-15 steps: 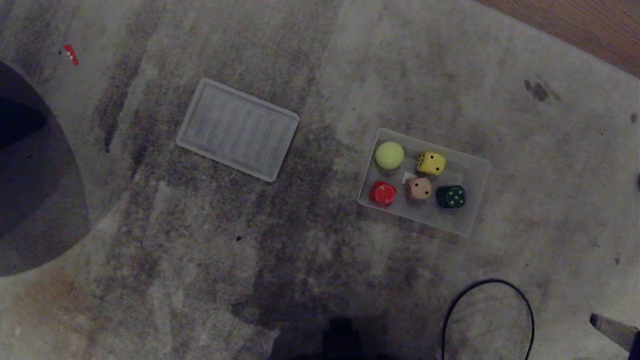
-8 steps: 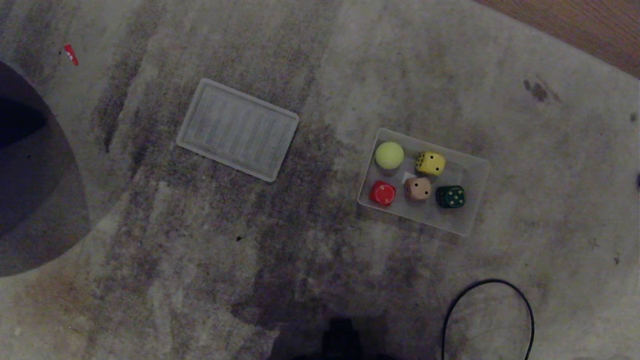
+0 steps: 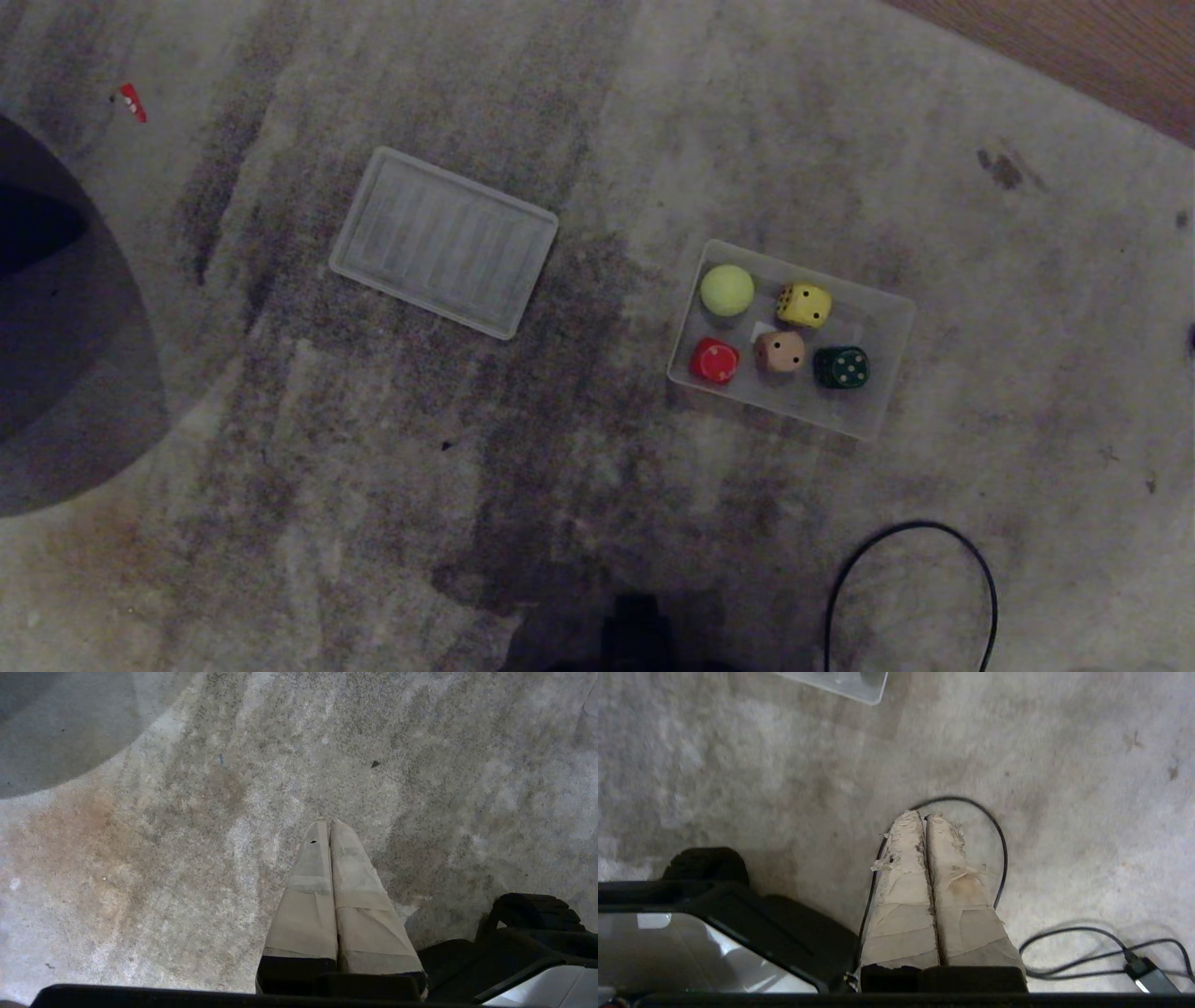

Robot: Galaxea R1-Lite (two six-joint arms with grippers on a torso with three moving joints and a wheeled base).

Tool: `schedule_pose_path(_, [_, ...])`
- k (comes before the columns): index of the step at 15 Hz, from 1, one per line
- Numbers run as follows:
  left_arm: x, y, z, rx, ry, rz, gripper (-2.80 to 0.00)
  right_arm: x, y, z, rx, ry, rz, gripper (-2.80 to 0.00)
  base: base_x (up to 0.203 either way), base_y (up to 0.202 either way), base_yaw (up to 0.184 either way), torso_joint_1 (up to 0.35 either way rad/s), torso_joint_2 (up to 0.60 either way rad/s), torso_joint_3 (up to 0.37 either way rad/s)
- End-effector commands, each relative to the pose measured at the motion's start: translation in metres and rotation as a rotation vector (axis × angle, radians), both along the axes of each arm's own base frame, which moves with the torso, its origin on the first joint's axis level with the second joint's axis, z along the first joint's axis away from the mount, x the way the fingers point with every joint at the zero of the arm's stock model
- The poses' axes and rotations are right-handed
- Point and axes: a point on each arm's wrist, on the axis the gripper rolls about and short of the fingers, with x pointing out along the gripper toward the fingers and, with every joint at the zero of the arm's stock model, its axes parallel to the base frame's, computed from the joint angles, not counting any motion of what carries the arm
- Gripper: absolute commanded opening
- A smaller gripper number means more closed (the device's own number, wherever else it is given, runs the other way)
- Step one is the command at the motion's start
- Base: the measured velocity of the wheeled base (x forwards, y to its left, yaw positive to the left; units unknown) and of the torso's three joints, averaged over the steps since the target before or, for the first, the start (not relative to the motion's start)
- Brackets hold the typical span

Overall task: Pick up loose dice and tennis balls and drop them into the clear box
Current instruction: Pick up the ball on the table

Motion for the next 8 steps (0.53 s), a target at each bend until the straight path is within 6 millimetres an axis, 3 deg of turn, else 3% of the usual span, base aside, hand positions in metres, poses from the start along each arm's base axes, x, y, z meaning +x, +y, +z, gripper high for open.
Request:
schedule_pose_path(1, [0.0002, 0.0000, -0.0004, 0.000, 0.003, 0.001, -2.80, -0.0004, 0.0000, -0.0016, 0.000, -0.005, 0.001, -2.80, 0.000, 0.000, 0.000, 0.000, 0.00, 0.000])
schedule_pose_path(8, [0.0002, 0.0000, -0.0004, -0.001, 0.003, 0.001, -2.80, -0.0004, 0.0000, -0.0014, 0.019, -0.007, -0.004, -2.80, 0.000, 0.000, 0.000, 0.000, 0.00, 0.000])
